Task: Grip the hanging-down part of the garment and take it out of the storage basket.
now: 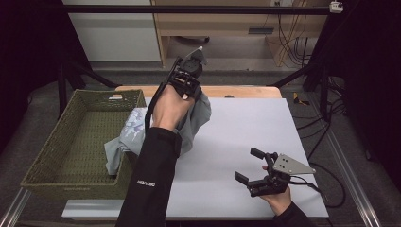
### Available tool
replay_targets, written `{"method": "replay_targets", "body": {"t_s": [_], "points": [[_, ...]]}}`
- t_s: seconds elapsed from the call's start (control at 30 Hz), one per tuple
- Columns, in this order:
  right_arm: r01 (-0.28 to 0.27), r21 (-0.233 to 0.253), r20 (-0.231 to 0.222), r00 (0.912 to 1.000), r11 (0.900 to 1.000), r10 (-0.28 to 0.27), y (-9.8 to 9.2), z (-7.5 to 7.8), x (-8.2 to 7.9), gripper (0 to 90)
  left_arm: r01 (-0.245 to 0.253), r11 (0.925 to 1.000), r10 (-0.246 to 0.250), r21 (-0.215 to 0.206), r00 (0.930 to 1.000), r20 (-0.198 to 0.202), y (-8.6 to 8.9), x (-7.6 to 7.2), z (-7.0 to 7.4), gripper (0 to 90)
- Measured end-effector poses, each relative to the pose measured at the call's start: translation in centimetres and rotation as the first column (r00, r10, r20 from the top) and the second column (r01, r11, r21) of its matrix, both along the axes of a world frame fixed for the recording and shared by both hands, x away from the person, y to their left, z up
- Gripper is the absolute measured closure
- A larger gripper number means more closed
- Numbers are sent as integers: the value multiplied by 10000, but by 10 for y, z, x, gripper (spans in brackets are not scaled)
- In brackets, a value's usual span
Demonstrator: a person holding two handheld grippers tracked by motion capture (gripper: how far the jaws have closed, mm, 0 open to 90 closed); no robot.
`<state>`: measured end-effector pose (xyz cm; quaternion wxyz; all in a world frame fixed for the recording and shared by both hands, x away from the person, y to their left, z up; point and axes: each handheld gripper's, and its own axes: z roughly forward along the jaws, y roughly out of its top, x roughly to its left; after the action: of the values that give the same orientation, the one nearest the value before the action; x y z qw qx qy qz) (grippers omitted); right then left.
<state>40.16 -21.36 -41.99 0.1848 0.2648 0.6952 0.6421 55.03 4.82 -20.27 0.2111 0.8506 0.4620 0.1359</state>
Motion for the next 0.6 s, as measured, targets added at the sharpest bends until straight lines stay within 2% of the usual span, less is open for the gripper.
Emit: {"method": "replay_targets", "body": {"t_s": [0.33,0.43,0.57,0.6], "points": [[67,186,-60,10000,9998,-66,-3,2,0,3,-45,9999,45,-133,10000,27,-2,1,0,849],[51,82,-27,10000,10000,-50,-4,2,0,3,-38,9999,38,-132,10000,17,-2,1,0,850],[9,262,1,10000,9997,-9,-4,3,0,3,95,10000,-95,14,10000,31,0,1,2,850],[4,261,-19,10000,9997,-4,-4,4,0,3,-45,9999,46,-154,10000,66,-1,1,1,850]]}}
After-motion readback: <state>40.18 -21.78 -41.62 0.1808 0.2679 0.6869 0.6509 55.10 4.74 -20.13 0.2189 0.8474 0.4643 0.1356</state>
